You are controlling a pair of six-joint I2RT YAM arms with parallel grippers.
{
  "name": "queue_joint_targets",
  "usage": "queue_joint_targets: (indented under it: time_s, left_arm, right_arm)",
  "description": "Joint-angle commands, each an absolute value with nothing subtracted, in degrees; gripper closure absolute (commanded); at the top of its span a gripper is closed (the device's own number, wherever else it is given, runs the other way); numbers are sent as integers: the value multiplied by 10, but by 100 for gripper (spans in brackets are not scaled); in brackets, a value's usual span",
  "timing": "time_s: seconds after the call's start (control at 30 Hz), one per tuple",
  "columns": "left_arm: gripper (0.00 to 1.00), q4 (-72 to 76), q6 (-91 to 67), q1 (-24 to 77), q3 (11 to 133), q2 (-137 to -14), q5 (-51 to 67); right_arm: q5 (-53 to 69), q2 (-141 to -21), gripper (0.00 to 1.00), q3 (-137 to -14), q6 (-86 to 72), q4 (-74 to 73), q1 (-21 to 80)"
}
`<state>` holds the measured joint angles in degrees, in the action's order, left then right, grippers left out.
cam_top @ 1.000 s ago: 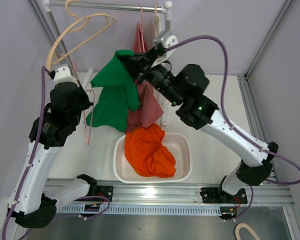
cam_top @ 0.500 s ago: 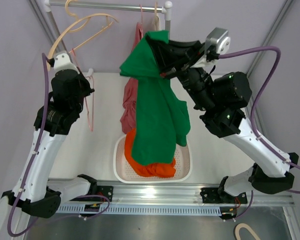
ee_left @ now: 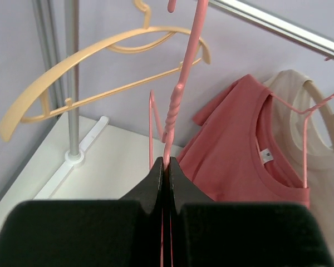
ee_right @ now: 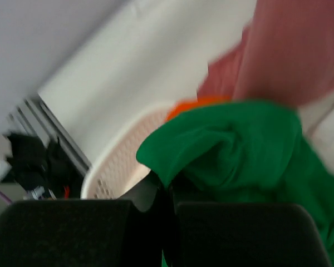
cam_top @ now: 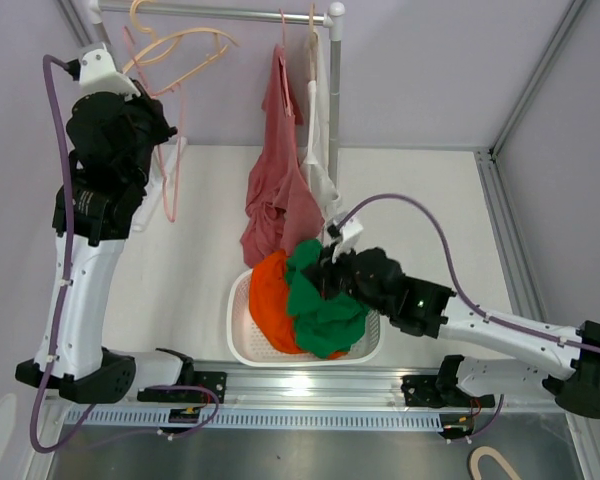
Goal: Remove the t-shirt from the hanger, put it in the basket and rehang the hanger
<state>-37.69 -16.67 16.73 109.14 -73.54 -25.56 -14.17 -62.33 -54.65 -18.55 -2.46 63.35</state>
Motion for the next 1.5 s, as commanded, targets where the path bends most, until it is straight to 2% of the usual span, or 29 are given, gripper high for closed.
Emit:
queue_joint_targets:
  time_s: [0.0, 0.2, 0.27, 0.33, 0.37, 0.4, 0.43, 0.47, 0.5, 0.57, 0.63, 0.87, 1.07, 1.47]
  left_arm:
    - [99, -339, -129, 154, 1123, -749, -194]
    - [99, -334, -126, 100, 1162, -793, -34]
    - [99, -337, -124, 85, 1174, -807, -9]
    - [99, -324, -117, 80, 1172, -810, 7]
    - [99, -322, -113, 77, 1172, -812, 13]
    - [99, -317, -106, 74, 1174, -819, 11]
    - [99, -314, -104, 71, 1174, -822, 14]
    - [99, -309, -101, 64, 1179, -826, 20]
    - [99, -307, -98, 62, 1181, -831, 27]
    - [99, -296, -94, 54, 1193, -845, 51]
    - [99, -288, -91, 48, 1201, -863, 67]
    - [99, -267, -100, 44, 1280, -941, 77]
    - [99, -288, -96, 43, 1366, -1020, 69]
    - [99, -255, -106, 14, 1362, -1078, 59]
  right_arm:
    - [-155, -611, 100, -496, -302, -113, 657]
    - [-101, -788, 100, -519, -343, -229, 650]
    - [-89, -799, 100, -523, -339, -217, 660]
    - [-95, -792, 95, -533, -338, -214, 665]
    - [-103, -788, 88, -540, -336, -222, 666]
    - [-112, -774, 61, -556, -331, -228, 664]
    - [-124, -765, 48, -565, -325, -235, 664]
    - [-146, -752, 40, -572, -321, -247, 662]
    - [-155, -738, 26, -579, -315, -251, 660]
    - [-168, -687, 13, -597, -299, -264, 653]
    - [-175, -654, 9, -610, -292, -273, 645]
    - [-182, -590, 6, -672, -272, -335, 621]
    - [-174, -563, 5, -658, -269, -319, 620]
    - [-185, -511, 4, -633, -273, -308, 620]
